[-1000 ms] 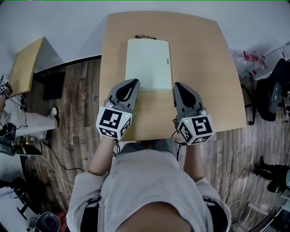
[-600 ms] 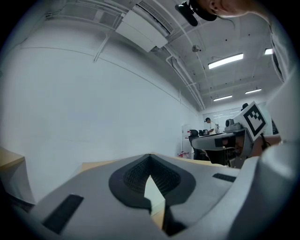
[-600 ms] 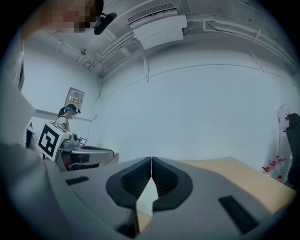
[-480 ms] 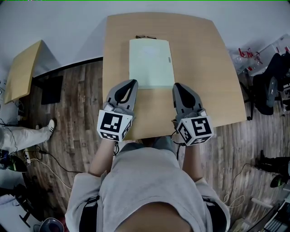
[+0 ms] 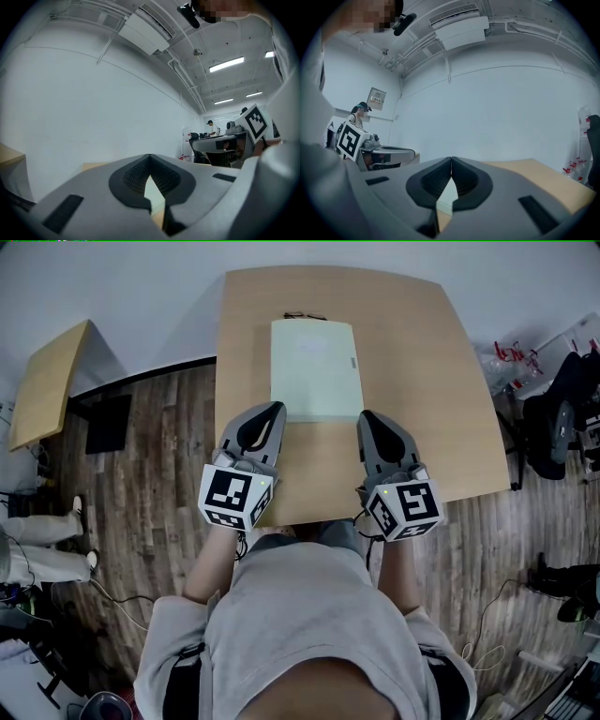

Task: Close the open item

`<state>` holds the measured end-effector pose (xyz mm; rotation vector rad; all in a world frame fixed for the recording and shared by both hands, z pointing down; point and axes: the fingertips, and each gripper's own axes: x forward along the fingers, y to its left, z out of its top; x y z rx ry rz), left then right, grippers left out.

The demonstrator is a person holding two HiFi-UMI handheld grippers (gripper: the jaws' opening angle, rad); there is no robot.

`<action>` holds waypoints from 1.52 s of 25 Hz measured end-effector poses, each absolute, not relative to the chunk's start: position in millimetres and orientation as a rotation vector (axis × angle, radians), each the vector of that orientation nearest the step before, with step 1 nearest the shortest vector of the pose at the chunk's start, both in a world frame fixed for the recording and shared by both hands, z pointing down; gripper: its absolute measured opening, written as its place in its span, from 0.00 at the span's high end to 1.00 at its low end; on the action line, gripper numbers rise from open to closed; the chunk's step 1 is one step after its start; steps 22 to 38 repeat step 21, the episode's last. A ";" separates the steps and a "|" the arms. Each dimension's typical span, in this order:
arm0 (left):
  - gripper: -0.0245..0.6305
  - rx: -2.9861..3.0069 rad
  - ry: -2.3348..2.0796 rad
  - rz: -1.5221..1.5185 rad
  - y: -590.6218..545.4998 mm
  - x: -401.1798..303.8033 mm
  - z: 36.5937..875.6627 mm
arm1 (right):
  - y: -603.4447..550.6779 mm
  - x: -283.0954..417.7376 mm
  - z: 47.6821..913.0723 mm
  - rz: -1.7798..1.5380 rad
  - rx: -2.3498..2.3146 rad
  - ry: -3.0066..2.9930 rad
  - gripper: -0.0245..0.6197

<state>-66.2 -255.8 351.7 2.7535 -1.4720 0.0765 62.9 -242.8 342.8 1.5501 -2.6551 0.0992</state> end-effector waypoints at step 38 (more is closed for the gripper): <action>0.94 2.759 -1.471 0.043 -242.3 -61.1 348.7 | -228.5 68.8 341.6 0.093 1.574 -2.644 0.95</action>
